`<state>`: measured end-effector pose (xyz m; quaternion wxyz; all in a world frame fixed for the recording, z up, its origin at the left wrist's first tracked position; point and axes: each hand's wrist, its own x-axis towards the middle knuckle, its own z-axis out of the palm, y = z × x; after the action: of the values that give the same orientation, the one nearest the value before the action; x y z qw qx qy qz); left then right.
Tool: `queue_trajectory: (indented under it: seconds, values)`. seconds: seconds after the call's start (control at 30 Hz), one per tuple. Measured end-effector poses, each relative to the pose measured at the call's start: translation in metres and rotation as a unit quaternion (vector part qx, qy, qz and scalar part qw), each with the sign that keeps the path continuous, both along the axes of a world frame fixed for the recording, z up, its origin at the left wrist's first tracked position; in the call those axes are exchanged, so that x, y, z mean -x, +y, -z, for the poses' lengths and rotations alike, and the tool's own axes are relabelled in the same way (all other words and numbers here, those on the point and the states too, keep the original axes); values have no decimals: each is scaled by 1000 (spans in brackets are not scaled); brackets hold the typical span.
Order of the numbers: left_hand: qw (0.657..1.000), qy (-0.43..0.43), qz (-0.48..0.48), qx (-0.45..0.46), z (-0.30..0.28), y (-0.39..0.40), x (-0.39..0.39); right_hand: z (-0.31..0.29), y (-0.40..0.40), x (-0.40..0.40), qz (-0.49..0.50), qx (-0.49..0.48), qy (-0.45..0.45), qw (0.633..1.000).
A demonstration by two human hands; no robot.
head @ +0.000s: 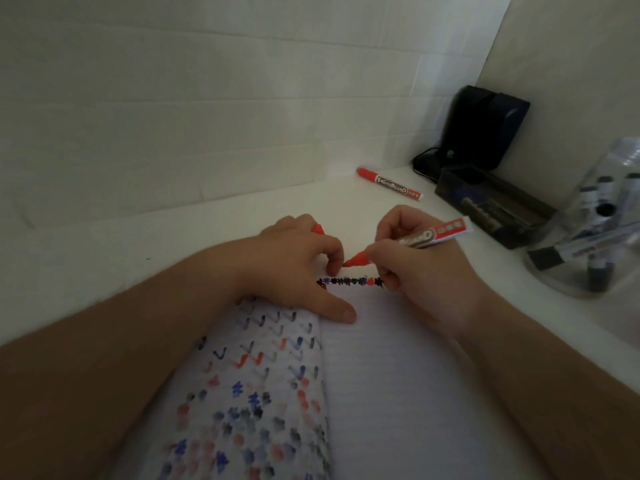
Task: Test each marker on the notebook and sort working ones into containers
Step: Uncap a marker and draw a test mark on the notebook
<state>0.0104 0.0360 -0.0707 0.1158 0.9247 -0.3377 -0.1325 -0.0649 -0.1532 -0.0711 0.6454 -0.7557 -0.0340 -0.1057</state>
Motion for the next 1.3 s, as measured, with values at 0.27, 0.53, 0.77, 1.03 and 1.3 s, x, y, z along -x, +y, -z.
queue_trajectory:
  seconds: [0.27,0.53,0.77,1.03,1.3]
  values:
    - [1000,-28,-6,-7,4,0,-1,4,12,-2,35,57,31,997]
    - [999,-28,0,-22,3,-1,-1,5,13,-2,36,101,51,993]
    - [1000,-27,3,-15,3,-1,-1,4,17,-1,44,133,51,989]
    - [1000,-25,3,-17,3,-1,0,3,16,1,20,126,48,991]
    - [999,-26,7,-19,4,-1,-1,5,16,1,54,116,35,991]
